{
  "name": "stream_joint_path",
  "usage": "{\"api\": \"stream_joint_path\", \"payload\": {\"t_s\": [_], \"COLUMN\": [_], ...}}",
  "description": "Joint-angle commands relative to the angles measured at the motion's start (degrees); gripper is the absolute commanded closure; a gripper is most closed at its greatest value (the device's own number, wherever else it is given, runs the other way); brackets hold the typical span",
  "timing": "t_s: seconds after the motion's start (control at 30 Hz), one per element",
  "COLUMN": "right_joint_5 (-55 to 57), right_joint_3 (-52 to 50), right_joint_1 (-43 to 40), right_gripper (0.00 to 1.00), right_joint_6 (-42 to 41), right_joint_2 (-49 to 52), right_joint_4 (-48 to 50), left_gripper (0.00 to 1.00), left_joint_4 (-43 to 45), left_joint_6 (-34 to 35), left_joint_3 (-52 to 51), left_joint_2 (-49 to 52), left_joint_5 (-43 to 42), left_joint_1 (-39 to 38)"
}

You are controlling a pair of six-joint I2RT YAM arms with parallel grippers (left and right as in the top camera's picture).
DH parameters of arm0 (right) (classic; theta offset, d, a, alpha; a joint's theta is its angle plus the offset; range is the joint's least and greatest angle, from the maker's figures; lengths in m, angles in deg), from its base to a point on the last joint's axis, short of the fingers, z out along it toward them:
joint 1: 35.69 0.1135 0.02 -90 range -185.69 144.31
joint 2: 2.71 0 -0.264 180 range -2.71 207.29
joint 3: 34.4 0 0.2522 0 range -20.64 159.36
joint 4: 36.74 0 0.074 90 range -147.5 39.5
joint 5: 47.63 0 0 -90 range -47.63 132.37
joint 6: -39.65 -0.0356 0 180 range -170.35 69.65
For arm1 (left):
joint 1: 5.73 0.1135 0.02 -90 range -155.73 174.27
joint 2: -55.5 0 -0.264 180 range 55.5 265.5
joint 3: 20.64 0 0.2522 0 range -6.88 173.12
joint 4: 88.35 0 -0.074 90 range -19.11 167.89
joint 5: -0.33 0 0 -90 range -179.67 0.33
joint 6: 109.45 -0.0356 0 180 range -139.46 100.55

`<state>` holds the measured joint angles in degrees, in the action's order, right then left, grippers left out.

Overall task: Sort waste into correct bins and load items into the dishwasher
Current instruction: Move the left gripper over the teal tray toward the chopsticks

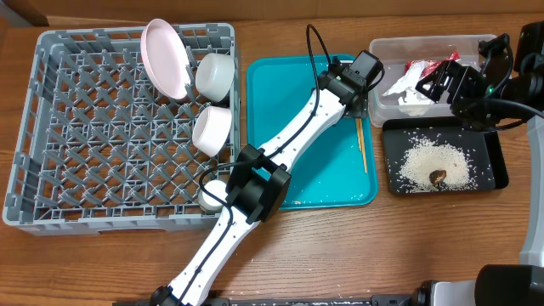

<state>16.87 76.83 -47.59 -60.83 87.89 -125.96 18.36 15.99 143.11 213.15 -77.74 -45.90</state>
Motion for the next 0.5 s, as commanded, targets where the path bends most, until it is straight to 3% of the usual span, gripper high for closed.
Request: {"api": "stream_joint_path", "payload": {"t_s": [0.0,0.47], "right_joint_5": [0.0,0.0], "right_joint_3": [0.0,0.0], "right_joint_1": [0.3,0.3], "right_gripper": [0.0,0.0], "right_joint_6": [0.5,0.5], "right_joint_2": [-0.1,-0.1], "right_joint_4": [0.3,0.3], "left_gripper": [0.03,0.0], "left_joint_4": [0.6,1.7], "left_joint_6": [-0.8,-1.2], "left_joint_3": [-0.5,-0.9], "left_joint_2": [1.5,1.5], "left_joint_5": [1.2,0.2], "left_joint_1": [-0.5,-0.5]}}
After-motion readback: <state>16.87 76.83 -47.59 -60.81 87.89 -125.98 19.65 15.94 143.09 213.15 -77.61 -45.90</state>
